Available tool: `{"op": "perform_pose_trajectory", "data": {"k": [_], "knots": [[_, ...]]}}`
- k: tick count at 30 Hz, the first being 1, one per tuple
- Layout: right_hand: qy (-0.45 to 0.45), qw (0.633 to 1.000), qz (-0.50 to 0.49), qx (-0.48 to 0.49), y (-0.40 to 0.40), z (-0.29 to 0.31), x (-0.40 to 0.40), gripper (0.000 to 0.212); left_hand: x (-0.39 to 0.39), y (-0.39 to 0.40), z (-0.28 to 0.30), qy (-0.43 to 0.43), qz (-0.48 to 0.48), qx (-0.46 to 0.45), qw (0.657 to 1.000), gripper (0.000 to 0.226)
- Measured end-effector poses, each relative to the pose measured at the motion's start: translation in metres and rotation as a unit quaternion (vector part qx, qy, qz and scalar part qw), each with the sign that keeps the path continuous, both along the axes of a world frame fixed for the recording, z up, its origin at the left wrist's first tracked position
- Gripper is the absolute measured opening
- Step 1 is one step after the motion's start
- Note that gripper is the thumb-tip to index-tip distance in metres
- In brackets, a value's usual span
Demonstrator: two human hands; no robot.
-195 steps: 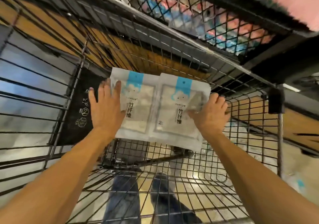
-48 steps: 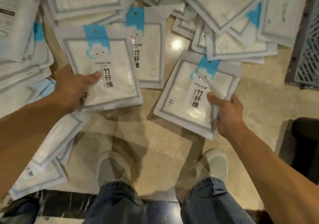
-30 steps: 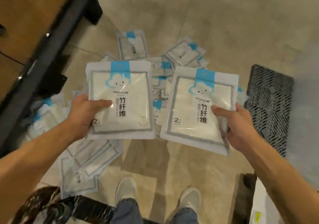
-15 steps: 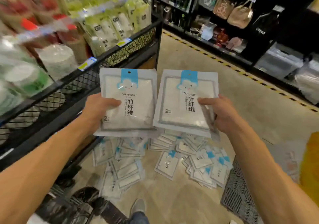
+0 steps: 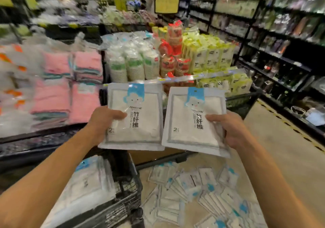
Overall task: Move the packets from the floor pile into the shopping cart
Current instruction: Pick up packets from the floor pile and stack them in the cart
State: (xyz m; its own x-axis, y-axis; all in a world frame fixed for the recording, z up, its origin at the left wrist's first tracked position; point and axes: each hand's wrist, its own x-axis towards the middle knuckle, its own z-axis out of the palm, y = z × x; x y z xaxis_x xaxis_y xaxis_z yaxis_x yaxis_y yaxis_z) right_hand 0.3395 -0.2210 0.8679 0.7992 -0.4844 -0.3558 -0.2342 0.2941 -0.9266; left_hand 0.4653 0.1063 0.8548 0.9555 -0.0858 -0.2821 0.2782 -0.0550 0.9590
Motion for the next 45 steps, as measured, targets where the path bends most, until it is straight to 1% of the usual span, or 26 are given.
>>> {"op": "perform_pose_trajectory", "data": {"k": [3,7,10,12,14,17,22,27,32,37,43,45], "knots": [[-0.008,0.996,0.086,-0.003,0.032,0.0,0.007,0.039,-0.047,0.06,-0.001,0.003,0.084,0.004,0.996,0.027],[0.004,0.984,0.177,0.008,0.082,-0.011,0.005,0.041,-0.118,0.121,-0.006,0.04,0.172,0.01,0.984,0.027],[0.013,0.974,0.226,0.004,0.119,-0.02,-0.005,0.035,-0.161,0.156,-0.009,0.053,0.225,0.029,0.972,0.023],[0.022,0.968,0.25,0.003,0.141,-0.024,-0.014,0.029,-0.184,0.178,-0.013,0.059,0.249,0.046,0.966,0.022],[0.029,0.963,0.267,-0.006,0.16,-0.03,-0.019,0.031,-0.201,0.202,-0.021,0.067,0.262,0.062,0.961,0.021],[0.036,0.959,0.28,-0.018,0.187,-0.039,-0.022,0.035,-0.216,0.236,-0.033,0.079,0.272,0.075,0.956,0.027],[0.041,0.957,0.286,-0.03,0.241,-0.052,-0.011,0.035,-0.218,0.297,-0.055,0.092,0.272,0.057,0.956,0.033],[0.055,0.961,0.268,-0.038,0.303,-0.074,0.011,0.035,-0.206,0.362,-0.076,0.108,0.265,0.042,0.957,0.027],[0.102,0.961,0.253,-0.04,0.353,-0.104,0.024,0.037,-0.185,0.416,-0.108,0.133,0.27,0.019,0.953,0.032],[0.139,0.955,0.253,-0.065,0.381,-0.136,0.046,0.032,-0.161,0.437,-0.146,0.163,0.278,-0.001,0.947,0.028],[0.18,0.941,0.278,-0.068,0.403,-0.19,0.099,0.032,-0.124,0.443,-0.205,0.215,0.312,-0.011,0.925,0.035],[0.196,0.933,0.292,-0.074,0.408,-0.215,0.122,0.031,-0.113,0.44,-0.225,0.228,0.325,0.002,0.918,0.035]]}}
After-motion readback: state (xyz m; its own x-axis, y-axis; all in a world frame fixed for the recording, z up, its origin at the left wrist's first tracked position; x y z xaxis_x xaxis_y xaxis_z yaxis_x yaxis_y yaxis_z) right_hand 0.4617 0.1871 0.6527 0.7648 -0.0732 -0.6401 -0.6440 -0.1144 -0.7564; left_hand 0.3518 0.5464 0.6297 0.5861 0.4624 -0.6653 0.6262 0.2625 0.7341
